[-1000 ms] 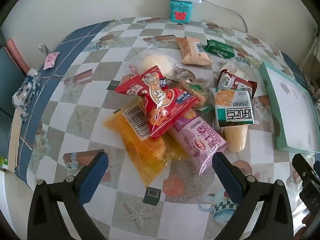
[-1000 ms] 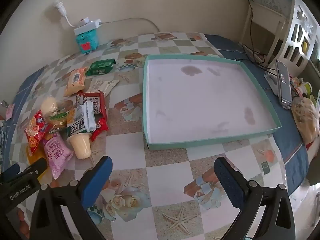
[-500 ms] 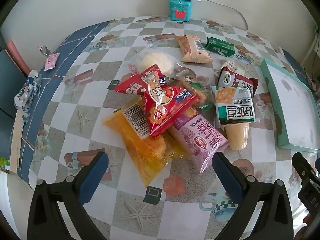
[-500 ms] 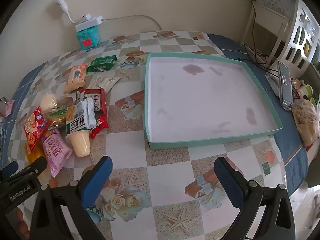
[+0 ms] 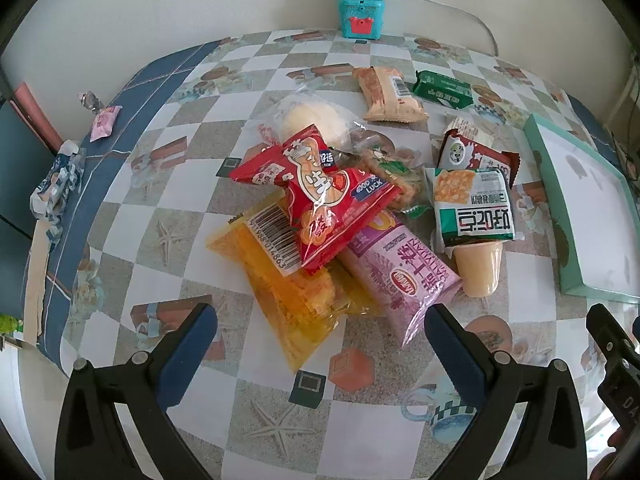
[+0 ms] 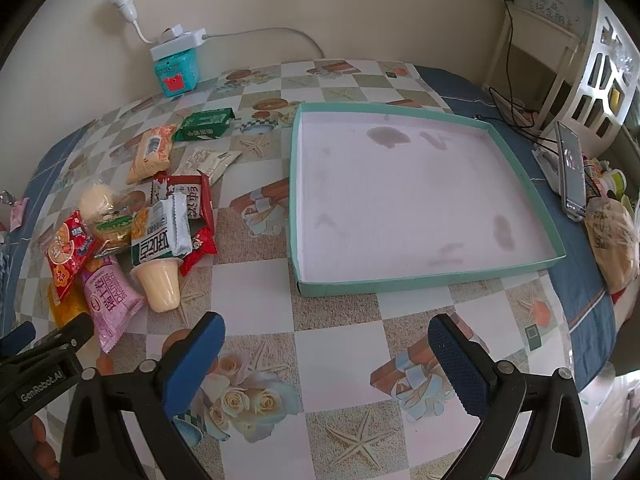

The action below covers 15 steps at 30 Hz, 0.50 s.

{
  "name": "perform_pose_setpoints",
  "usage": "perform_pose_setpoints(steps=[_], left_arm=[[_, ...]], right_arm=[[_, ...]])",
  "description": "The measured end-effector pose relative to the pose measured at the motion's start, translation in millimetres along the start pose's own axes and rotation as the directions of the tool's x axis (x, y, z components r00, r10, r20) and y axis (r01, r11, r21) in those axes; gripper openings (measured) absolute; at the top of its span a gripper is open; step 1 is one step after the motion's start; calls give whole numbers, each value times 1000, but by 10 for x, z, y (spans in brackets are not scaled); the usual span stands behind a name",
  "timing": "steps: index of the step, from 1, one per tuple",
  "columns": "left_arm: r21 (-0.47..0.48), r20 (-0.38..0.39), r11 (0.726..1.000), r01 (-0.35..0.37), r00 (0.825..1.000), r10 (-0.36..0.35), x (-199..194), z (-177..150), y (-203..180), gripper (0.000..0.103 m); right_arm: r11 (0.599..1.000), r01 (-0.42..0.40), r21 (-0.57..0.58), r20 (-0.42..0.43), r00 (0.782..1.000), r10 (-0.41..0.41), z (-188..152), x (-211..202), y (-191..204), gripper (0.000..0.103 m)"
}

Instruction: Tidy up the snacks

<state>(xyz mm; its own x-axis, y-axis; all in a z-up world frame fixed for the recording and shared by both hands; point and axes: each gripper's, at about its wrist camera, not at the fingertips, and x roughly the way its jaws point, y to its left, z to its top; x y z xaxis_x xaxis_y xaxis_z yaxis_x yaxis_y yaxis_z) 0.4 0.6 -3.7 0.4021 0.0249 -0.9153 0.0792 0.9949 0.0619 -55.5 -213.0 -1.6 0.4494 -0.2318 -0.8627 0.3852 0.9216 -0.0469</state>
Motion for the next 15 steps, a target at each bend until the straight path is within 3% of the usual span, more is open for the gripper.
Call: perform_pose_setpoints(steps=[15], left_arm=[[0, -12, 1000, -11, 1000, 11, 26, -8, 2, 103]], right_arm=[[1000, 0, -2, -4, 1000, 0, -6, 12, 6, 103]])
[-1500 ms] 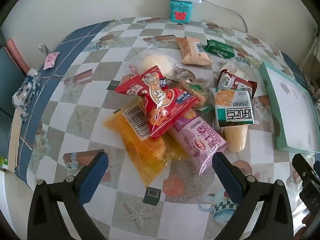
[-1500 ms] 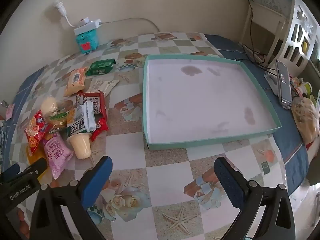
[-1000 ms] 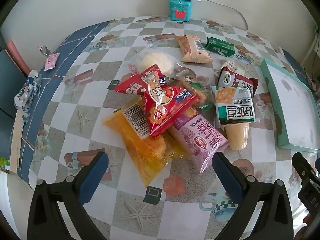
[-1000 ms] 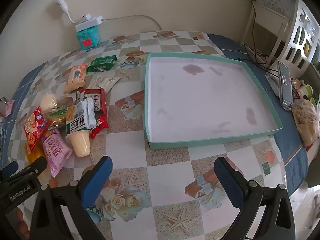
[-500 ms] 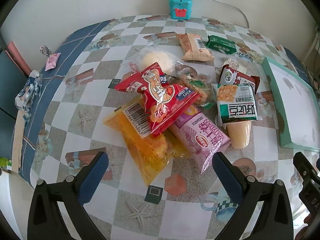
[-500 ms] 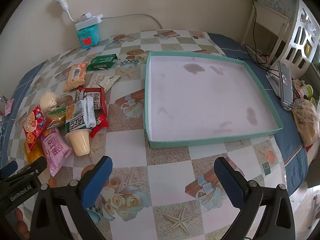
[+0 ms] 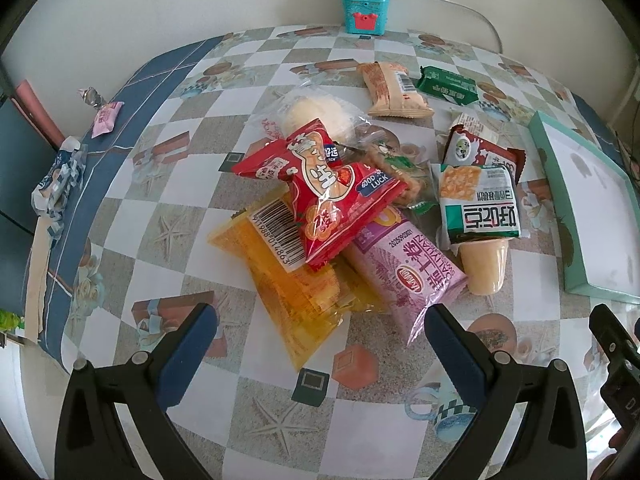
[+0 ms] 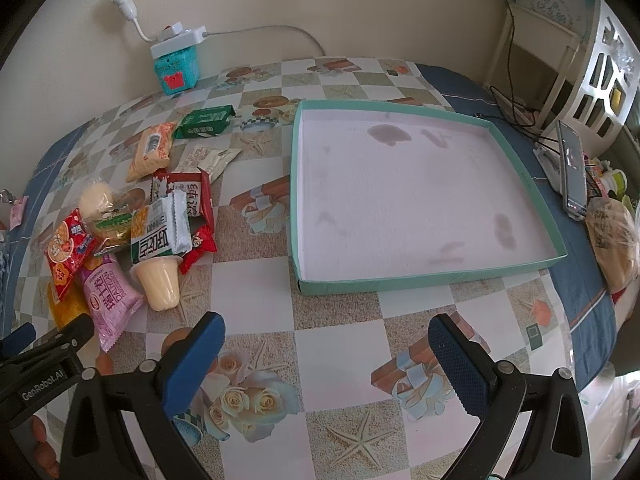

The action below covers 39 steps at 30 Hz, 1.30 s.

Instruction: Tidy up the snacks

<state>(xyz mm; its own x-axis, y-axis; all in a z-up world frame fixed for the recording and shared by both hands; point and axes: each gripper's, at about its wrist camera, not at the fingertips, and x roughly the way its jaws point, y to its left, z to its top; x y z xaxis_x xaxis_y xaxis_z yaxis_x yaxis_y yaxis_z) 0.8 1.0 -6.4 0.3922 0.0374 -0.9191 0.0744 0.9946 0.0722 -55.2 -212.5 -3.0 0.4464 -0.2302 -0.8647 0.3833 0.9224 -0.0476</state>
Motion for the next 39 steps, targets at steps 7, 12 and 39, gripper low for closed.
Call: perform_pose_setpoints(steps=[7, 12, 39], left_arm=[[0, -4, 1000, -6, 1000, 6, 8, 10, -19, 103], [1, -4, 1000, -6, 1000, 6, 9, 10, -19, 103], [-6, -5, 1000, -8, 1000, 8, 9, 5, -3, 103]], right_arm=[[1000, 0, 1, -1, 1000, 0, 0, 11, 4, 103], [1000, 1, 1, -2, 1000, -1, -1, 15, 4, 103], [1000, 1, -5, -6, 1000, -1, -9, 26, 20, 103]])
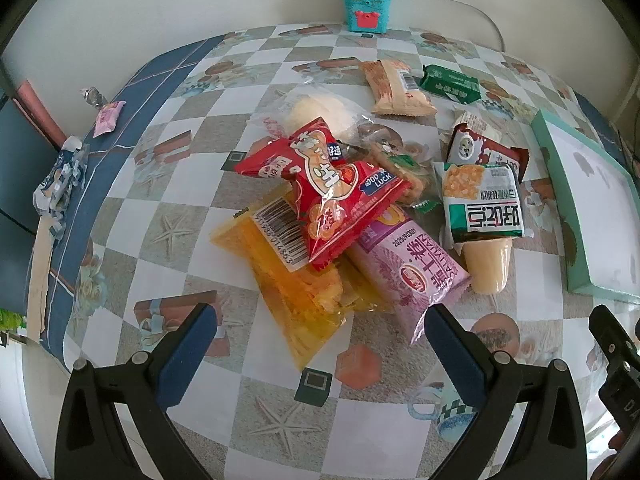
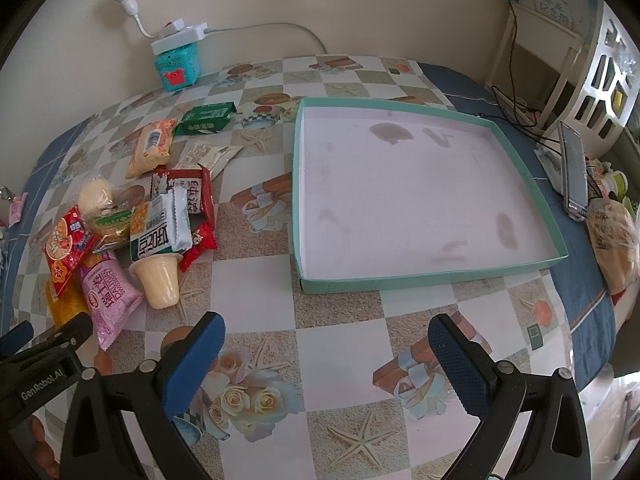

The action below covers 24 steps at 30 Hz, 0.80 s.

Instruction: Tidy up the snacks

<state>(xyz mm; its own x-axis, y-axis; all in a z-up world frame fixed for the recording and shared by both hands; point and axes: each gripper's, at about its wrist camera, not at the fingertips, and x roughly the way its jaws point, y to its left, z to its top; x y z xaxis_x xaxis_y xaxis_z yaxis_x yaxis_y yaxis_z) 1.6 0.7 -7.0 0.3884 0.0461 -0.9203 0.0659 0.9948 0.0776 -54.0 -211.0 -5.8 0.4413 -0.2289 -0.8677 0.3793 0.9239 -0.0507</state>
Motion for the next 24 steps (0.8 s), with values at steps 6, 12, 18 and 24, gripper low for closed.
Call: perform_pose_setpoints(steps=[6, 12, 18, 24], left_arm=[[-47, 11, 999, 18, 1000, -18, -18, 24, 102, 103], [-141, 42, 989, 35, 999, -29, -43, 69, 392, 103], [-229, 65, 969, 92, 995, -79, -30, 90, 673, 103], [-253, 95, 951, 179, 983, -159, 69, 69, 758, 103]], right_arm=[[1000, -5, -30, 4, 1000, 5, 24, 9, 100, 103], [994, -73, -77, 54, 996, 77, 77, -70, 304, 103], [960, -265, -94, 24, 963, 269, 127, -41, 544, 103], [948, -303, -103, -28, 953, 301, 135, 153, 733, 103]])
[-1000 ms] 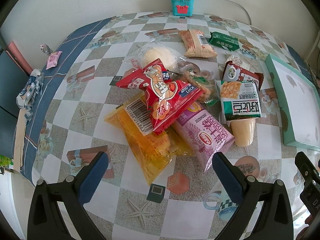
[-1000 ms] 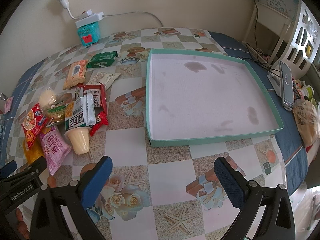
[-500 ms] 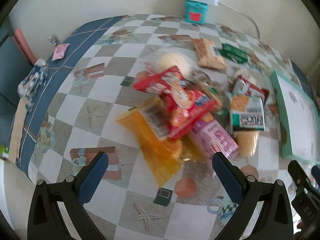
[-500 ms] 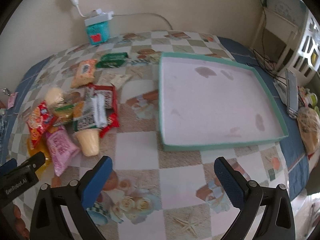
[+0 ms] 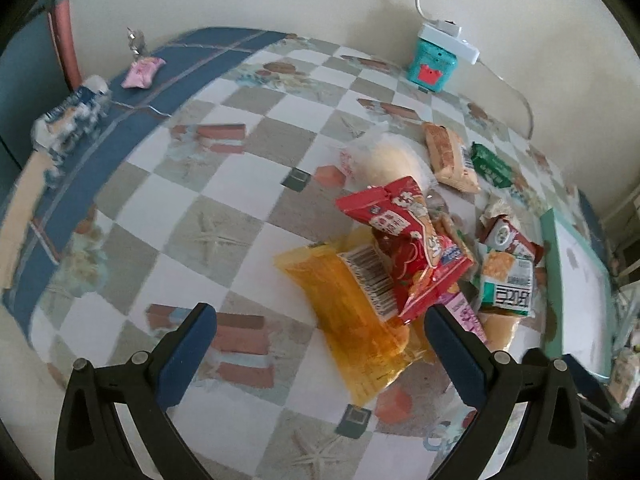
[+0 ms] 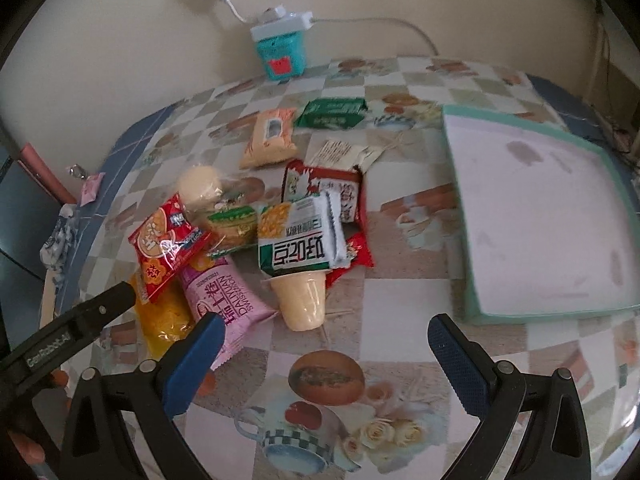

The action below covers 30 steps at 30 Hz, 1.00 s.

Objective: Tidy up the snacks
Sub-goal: 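Move the left tool to the orange bread bag while the right tool approaches the pink bread bag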

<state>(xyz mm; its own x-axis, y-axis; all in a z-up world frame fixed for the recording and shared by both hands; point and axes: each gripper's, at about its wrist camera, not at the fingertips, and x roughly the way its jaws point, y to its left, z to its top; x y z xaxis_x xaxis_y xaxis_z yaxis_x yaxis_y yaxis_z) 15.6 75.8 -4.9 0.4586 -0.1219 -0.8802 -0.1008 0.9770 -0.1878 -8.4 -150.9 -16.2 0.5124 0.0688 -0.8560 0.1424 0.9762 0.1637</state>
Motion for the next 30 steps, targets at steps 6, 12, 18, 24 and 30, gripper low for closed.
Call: perform_pose_setpoints(steps=[6, 12, 18, 24, 30], left_arm=[[-3, -59, 999, 35, 998, -35, 214, -23, -25, 103], [39, -72, 999, -19, 997, 22, 324, -13, -72, 103], [10, -70, 998, -54, 996, 55, 285, 20, 123, 103], [-34, -58, 997, -70, 996, 68, 256, 67, 346, 103], [-48, -73, 999, -21, 997, 17, 310, 103, 355, 95]], right_arm=[[997, 13, -70, -27, 1000, -15, -34, 90, 120, 103], [995, 24, -93, -62, 998, -29, -33, 197, 156, 103], [994, 16, -104, -46, 999, -21, -22, 176, 177, 103], [982, -35, -188, -6, 999, 34, -5, 147, 408, 102], [955, -70, -290, 0, 997, 73, -50, 189, 658, 86]])
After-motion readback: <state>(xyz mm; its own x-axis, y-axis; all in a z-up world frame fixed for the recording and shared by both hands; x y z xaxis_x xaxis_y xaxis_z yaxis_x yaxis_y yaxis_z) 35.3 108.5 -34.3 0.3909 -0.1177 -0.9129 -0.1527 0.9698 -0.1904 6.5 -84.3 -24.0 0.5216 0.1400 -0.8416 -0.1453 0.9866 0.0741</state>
